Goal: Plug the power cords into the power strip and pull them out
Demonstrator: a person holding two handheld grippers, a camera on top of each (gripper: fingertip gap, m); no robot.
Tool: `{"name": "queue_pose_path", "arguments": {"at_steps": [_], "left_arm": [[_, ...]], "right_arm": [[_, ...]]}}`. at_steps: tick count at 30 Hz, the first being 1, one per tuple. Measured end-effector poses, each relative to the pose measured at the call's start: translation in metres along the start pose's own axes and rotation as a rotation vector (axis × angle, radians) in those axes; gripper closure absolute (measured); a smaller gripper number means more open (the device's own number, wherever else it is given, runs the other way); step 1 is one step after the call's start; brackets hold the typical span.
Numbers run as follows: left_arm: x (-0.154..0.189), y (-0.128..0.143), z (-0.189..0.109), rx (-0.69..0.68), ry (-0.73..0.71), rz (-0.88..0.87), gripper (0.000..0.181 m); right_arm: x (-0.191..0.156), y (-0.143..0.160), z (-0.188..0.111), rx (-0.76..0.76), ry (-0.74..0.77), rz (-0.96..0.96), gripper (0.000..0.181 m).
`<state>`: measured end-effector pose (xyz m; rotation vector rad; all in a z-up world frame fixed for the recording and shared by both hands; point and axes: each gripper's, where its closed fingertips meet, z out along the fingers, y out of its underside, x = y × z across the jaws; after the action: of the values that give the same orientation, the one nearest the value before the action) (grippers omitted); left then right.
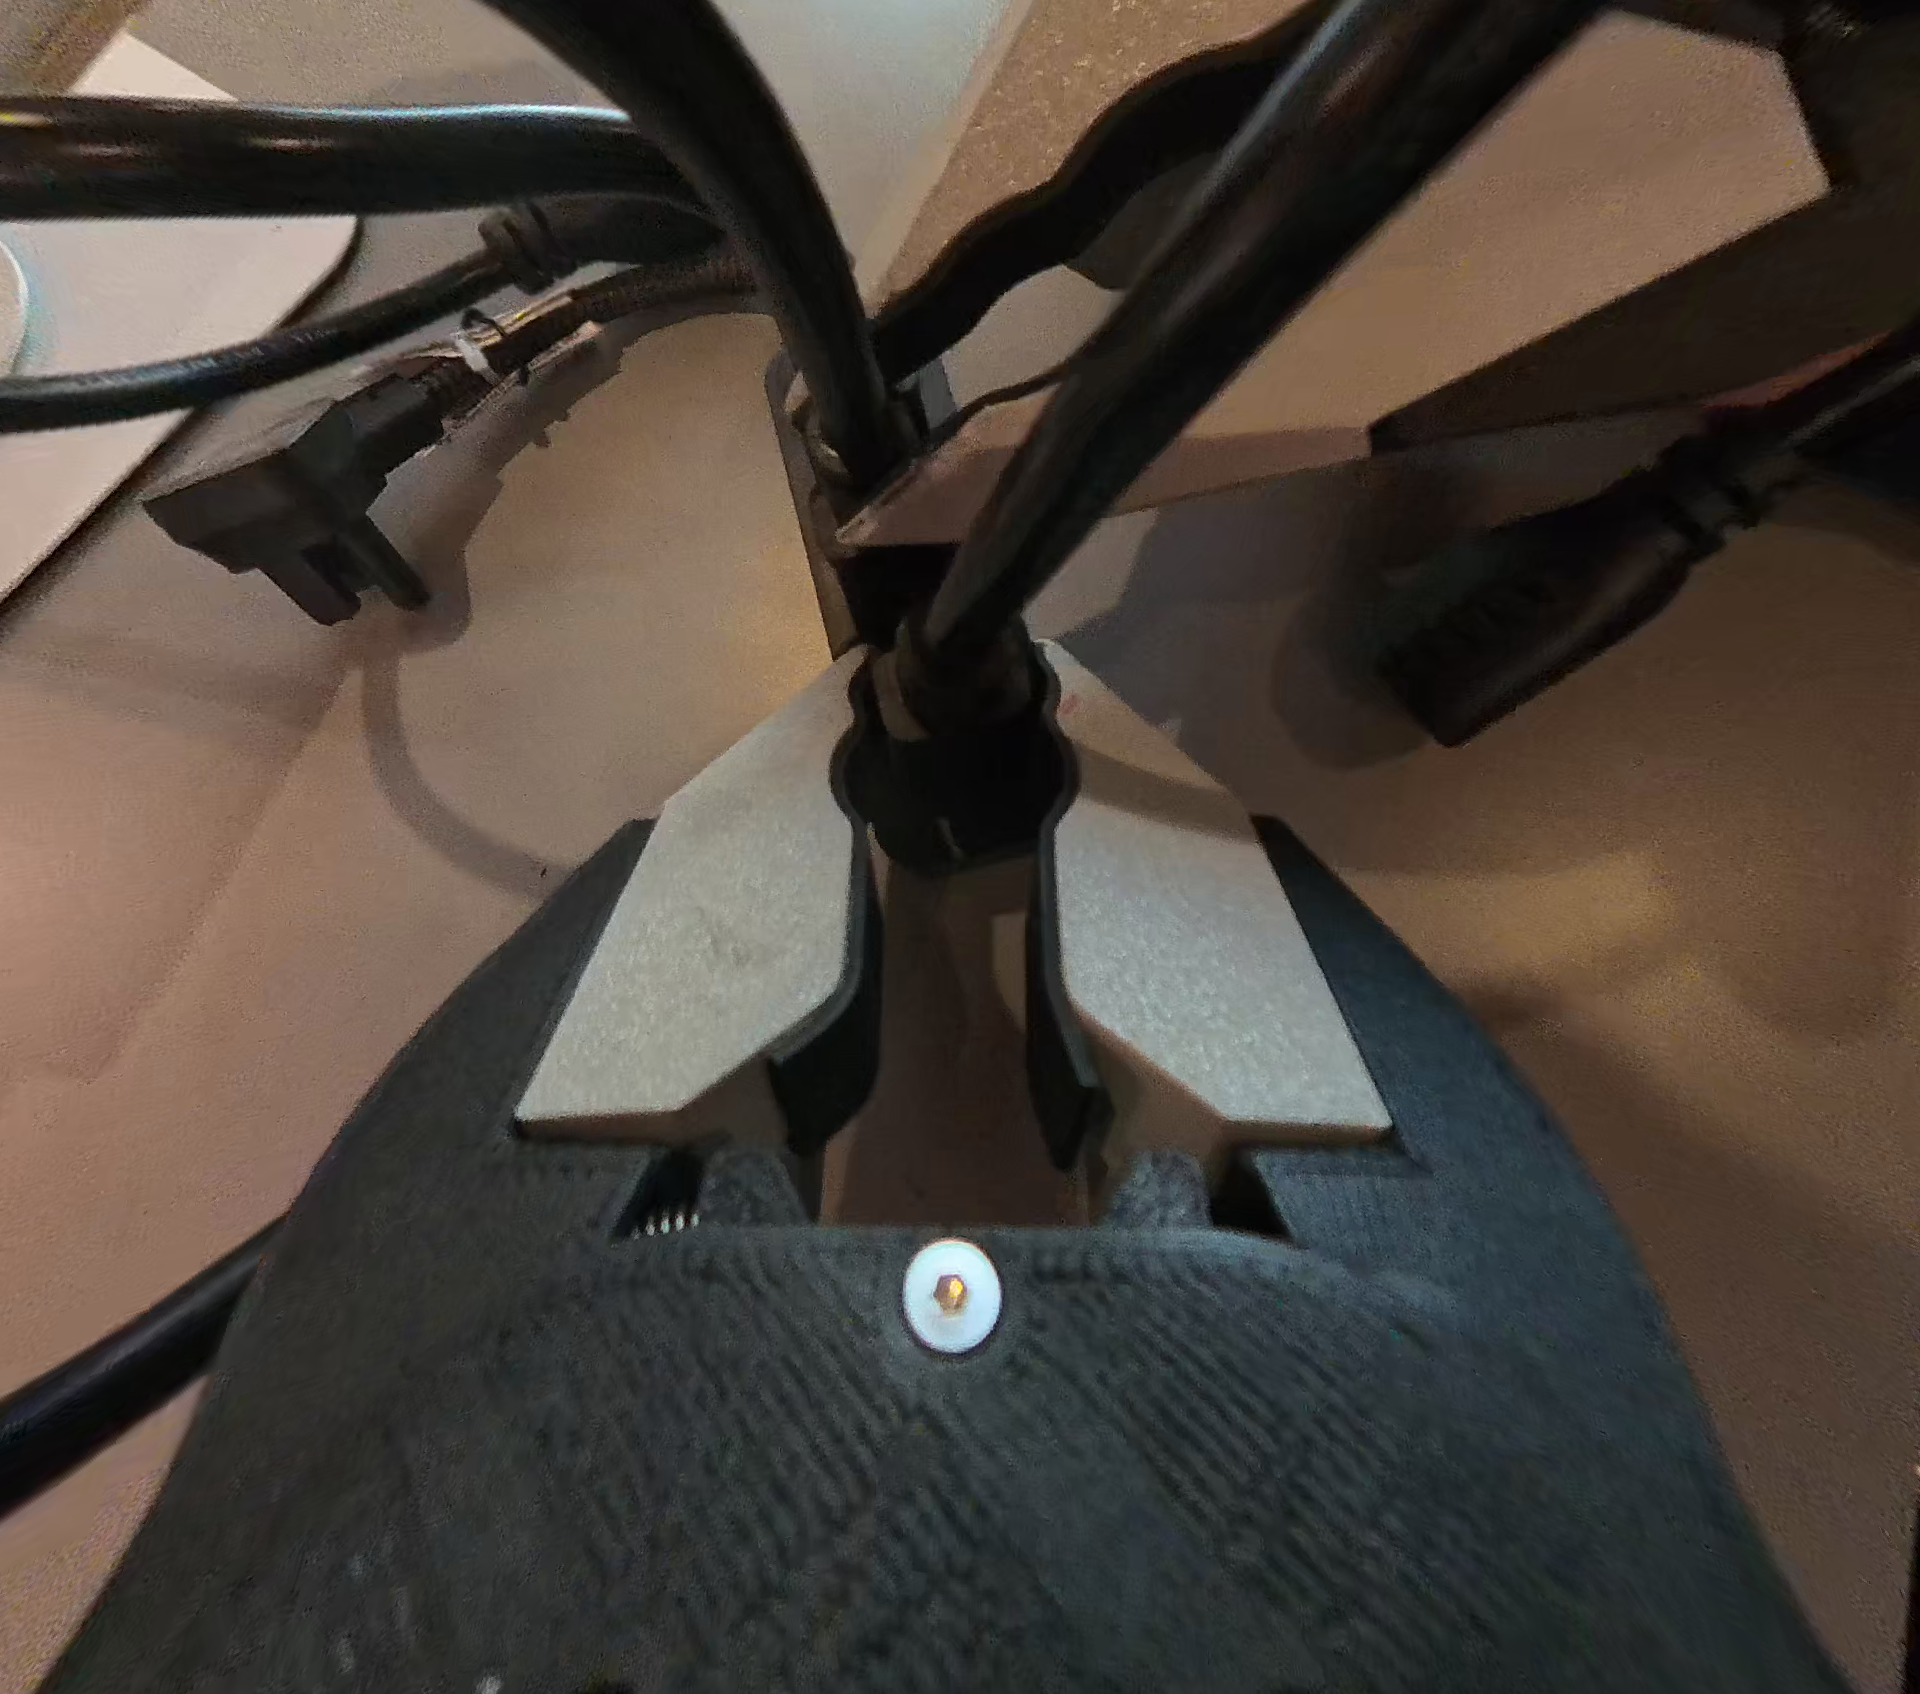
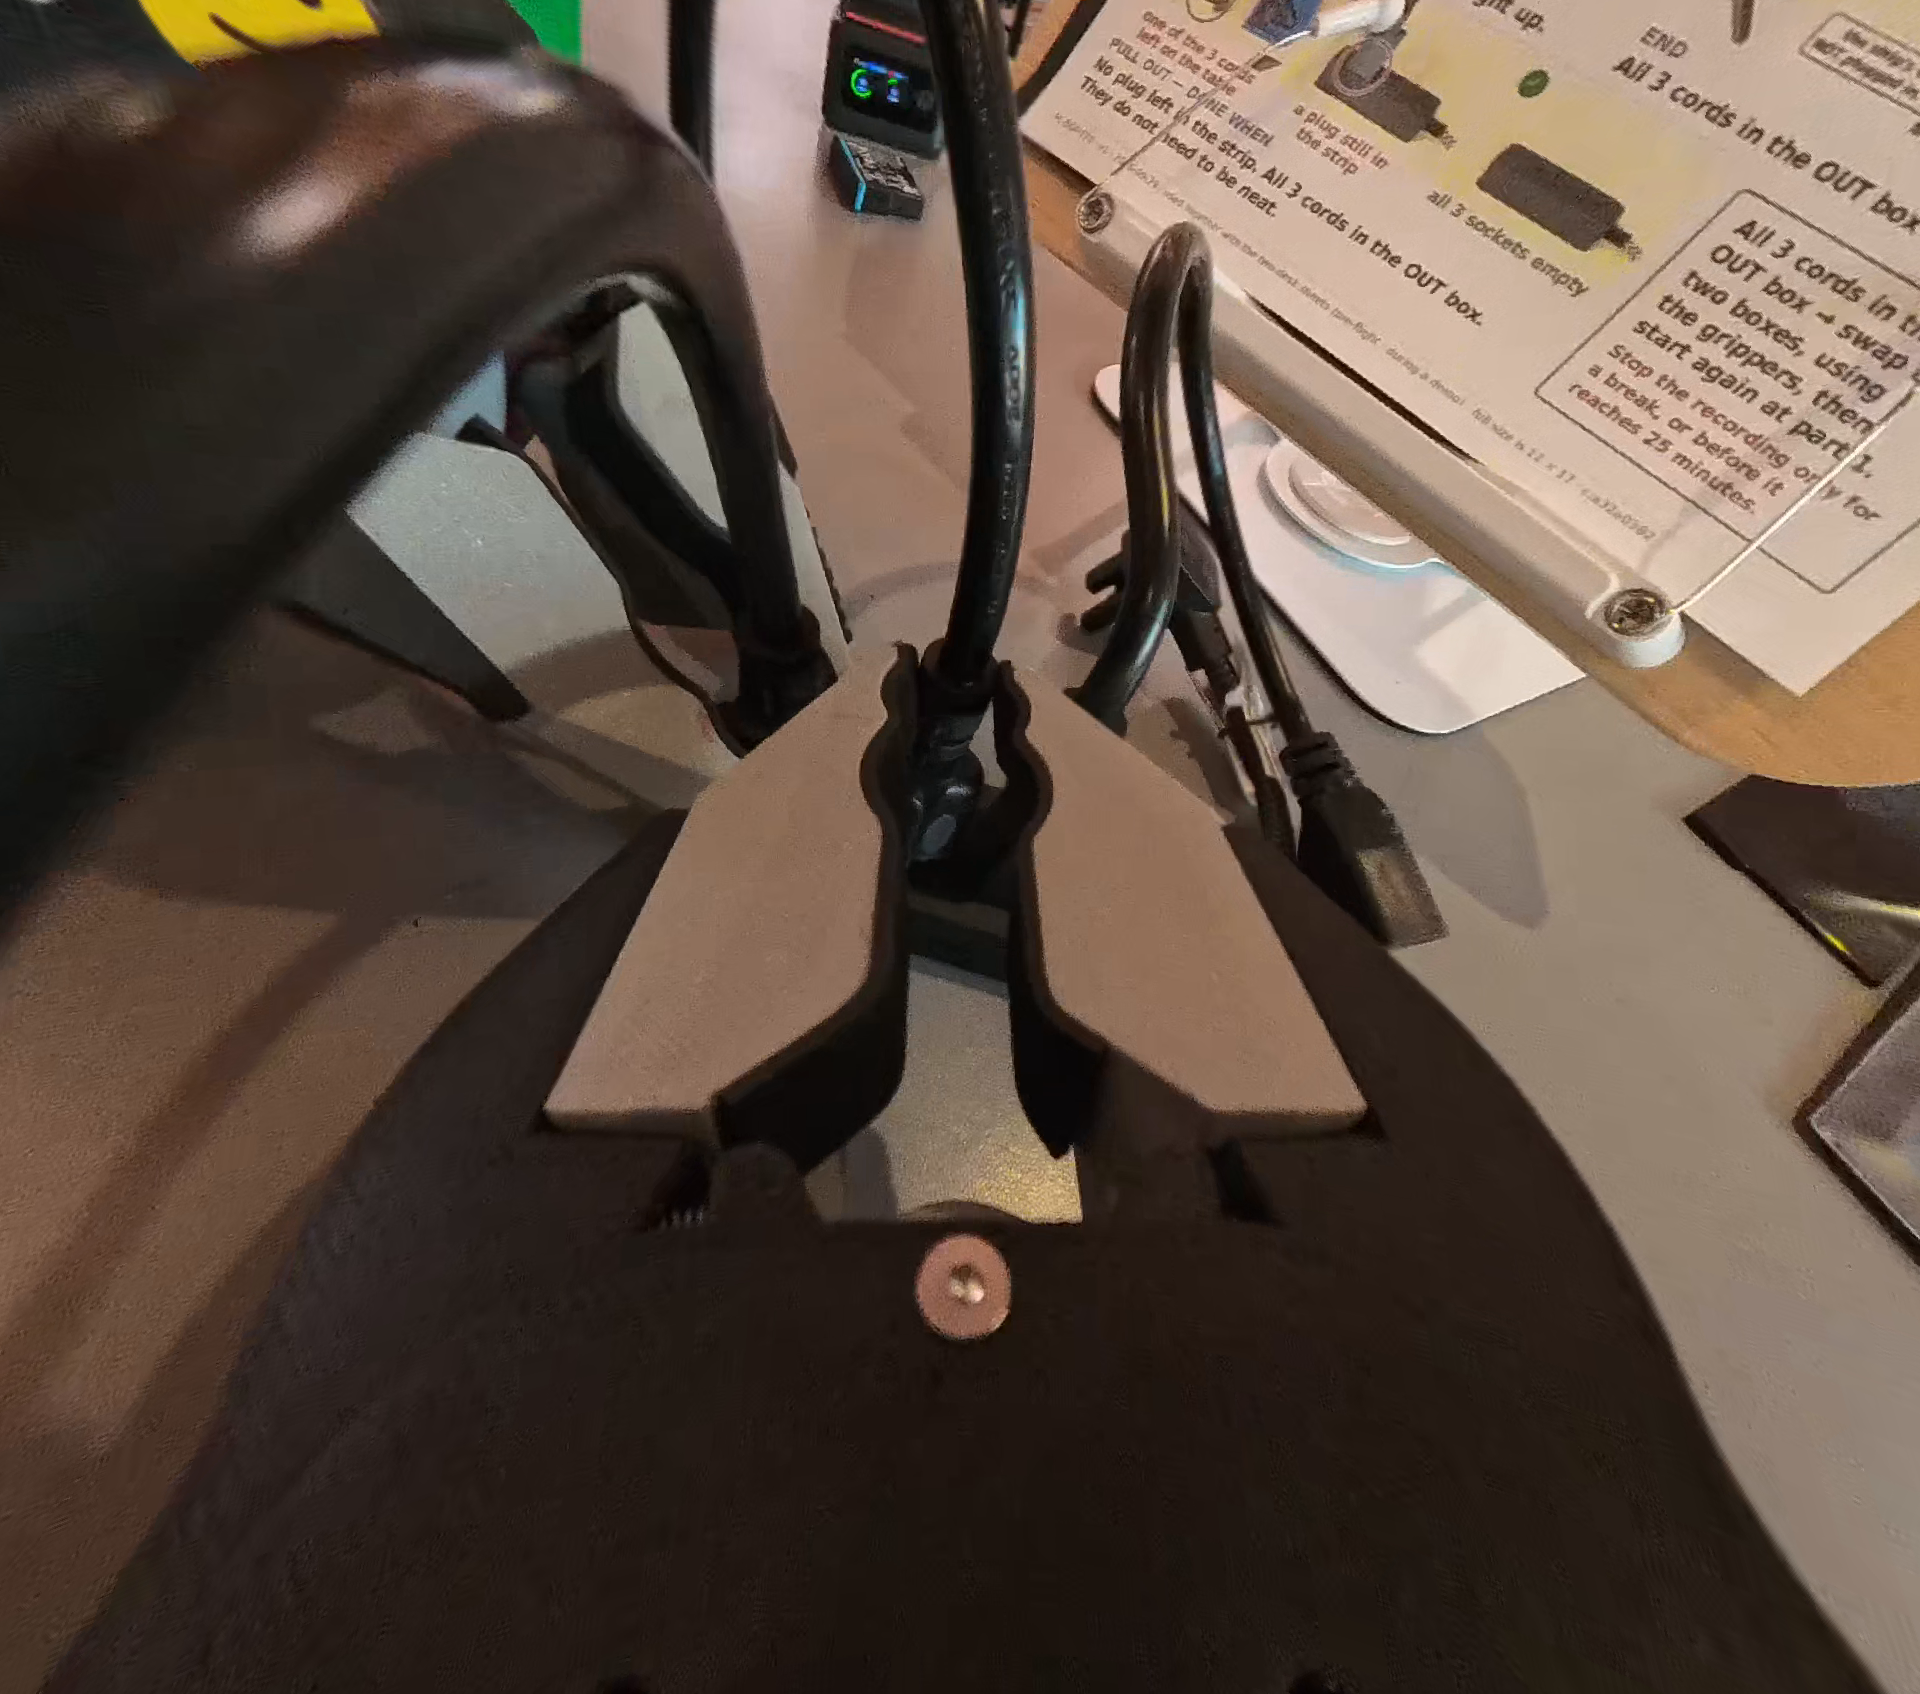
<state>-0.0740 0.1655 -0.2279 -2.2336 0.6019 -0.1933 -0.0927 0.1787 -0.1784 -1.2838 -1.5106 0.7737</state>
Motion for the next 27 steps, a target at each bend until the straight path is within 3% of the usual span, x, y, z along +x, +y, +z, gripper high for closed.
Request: {"name": "queue_pose_path", "arguments": {"at_steps": [4, 7, 12, 16, 20, 24, 27], "left_arm": [[0.005, 0.002, -0.003, 0.013, 0.026, 0.002, 0.156], [0.003, -0.001, 0.0, -0.004, -0.007, 0.033, 0.156], [0.008, 0.002, -0.004, 0.018, 0.027, 0.029, 0.156], [0.004, 0.0, 0.0, -0.008, -0.013, 0.052, 0.156], [0.008, 0.001, -0.002, 0.011, 0.013, 0.032, 0.156], [0.005, -0.001, 0.0, -0.005, -0.001, 0.032, 0.156], [0.011, 0.0, -0.003, 0.02, 0.024, 0.033, 0.156]], "right_arm": [[-0.008, -0.002, -0.003, 0.016, -0.024, -0.092, 0.17], [0.0, 0.001, -0.002, -0.03, -0.023, -0.014, 0.17], [-0.01, -0.002, -0.005, -0.007, -0.071, -0.06, 0.17], [-0.004, 0.001, -0.003, -0.049, 0.008, -0.041, 0.171], [-0.007, 0.001, -0.007, -0.012, -0.081, -0.039, 0.17], [-0.005, -0.001, -0.003, -0.042, -0.004, -0.037, 0.17], [-0.011, -0.002, -0.008, 0.005, -0.12, -0.01, 0.171]]}}
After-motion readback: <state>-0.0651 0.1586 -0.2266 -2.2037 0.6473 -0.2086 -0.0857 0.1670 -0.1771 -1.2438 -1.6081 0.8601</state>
